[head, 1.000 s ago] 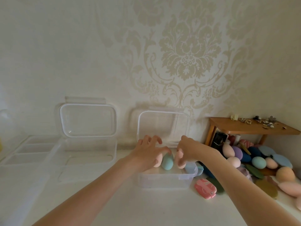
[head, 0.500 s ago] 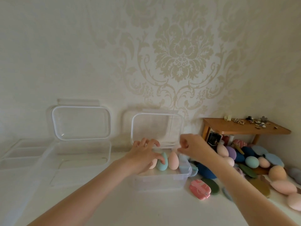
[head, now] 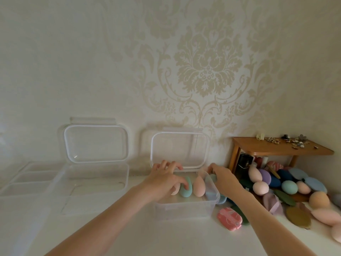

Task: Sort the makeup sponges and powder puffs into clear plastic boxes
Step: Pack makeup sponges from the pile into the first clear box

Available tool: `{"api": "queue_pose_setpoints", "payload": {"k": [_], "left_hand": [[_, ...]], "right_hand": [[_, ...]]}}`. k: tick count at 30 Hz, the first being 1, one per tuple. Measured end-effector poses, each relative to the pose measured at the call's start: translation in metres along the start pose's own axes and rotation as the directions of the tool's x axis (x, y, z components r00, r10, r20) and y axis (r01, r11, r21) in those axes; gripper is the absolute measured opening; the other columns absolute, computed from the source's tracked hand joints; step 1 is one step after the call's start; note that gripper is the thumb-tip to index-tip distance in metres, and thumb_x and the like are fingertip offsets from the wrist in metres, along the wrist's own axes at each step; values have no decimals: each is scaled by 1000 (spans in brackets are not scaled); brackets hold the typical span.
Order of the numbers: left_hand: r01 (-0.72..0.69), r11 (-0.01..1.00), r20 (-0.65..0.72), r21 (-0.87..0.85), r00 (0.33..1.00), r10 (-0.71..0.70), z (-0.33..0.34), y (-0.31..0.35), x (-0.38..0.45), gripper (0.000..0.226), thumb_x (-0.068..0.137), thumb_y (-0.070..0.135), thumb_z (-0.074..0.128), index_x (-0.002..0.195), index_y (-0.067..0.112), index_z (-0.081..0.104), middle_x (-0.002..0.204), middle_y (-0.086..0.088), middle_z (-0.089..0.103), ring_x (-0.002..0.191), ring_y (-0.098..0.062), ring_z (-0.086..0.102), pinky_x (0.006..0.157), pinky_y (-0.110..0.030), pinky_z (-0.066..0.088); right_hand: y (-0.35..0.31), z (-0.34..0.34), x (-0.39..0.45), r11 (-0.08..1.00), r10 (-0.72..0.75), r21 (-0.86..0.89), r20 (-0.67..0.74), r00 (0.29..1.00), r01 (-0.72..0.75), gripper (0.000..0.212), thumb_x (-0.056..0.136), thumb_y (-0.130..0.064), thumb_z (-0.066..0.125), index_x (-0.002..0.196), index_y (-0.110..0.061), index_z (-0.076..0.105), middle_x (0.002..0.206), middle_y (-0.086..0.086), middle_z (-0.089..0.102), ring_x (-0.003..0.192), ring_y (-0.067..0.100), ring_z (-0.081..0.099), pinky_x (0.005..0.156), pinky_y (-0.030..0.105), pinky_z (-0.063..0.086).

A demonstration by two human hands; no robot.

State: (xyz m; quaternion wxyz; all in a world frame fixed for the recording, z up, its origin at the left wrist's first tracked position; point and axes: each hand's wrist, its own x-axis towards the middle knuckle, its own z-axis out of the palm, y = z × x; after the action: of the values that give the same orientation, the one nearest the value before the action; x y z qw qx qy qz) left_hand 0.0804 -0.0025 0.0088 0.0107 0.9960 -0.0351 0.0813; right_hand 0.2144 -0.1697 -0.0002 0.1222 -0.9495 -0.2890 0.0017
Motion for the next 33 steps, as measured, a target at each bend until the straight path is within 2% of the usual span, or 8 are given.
{"api": "queue_pose_setpoints", "payload": {"k": [7,10,13,15,21,26,29,33], "left_hand": [[12,1000,-26,-13,1000,-12,4,-5,4,40,87,10,50,119,35,49,143,7,24,127,-23,27,101,-35,23],[52,999,-21,11,998,-52,6,-4,7,39,85,13,54,120,26,44,141,6,28,126,-23,30,98,-34,27],[76,995,8,69,997,-77,5,-2,11,47,88,23,54,132,22,38,143,2,29,128,-24,31,98,-34,30],[72,997,30,-13,997,-72,1,-3,13,50,86,29,57,132,17,40,139,-1,36,127,-23,36,97,-32,32],[131,983,-18,-126,991,-134,-23,-26,-10,30,88,24,57,118,25,55,127,2,47,121,-20,42,102,-31,32],[82,991,86,-104,994,-73,-18,-32,-18,26,92,18,50,108,26,68,118,1,61,120,-14,46,101,-21,22],[104,992,120,-76,988,-94,-18,-31,-11,33,88,9,46,109,22,67,117,1,64,118,-13,47,95,-22,17],[172,985,109,-26,980,-169,-14,-29,-4,35,90,10,43,120,21,57,123,-2,49,119,-24,41,102,-33,34]], "right_hand": [[-8,-53,-26,878,15,447,-385,923,173,39,78,-11,70,110,-16,48,111,6,48,90,21,53,68,17,41],[-38,-58,-40,661,-40,744,-97,995,99,38,75,-6,73,99,-20,48,110,7,50,95,28,61,74,23,51],[-59,-32,-43,408,-174,901,233,957,-145,33,71,3,70,92,-13,50,102,13,54,95,30,63,92,38,52],[-65,-18,-39,368,-162,902,301,940,-226,30,71,-1,68,90,-14,50,98,13,57,91,25,61,82,32,52],[-72,-14,-34,529,-121,829,283,952,-179,25,76,-11,73,87,-19,52,85,-1,54,61,9,44,52,18,33],[-83,-12,-35,878,-231,457,137,963,145,29,70,-23,77,74,-28,48,92,-9,48,75,9,43,60,15,36],[-90,-6,-36,882,-382,347,136,914,318,23,74,-22,75,69,-29,54,85,-8,46,80,10,44,65,14,36],[-90,-6,-35,883,-403,328,159,901,336,21,83,-12,64,104,-16,68,97,-5,45,103,16,56,84,21,43]]}}
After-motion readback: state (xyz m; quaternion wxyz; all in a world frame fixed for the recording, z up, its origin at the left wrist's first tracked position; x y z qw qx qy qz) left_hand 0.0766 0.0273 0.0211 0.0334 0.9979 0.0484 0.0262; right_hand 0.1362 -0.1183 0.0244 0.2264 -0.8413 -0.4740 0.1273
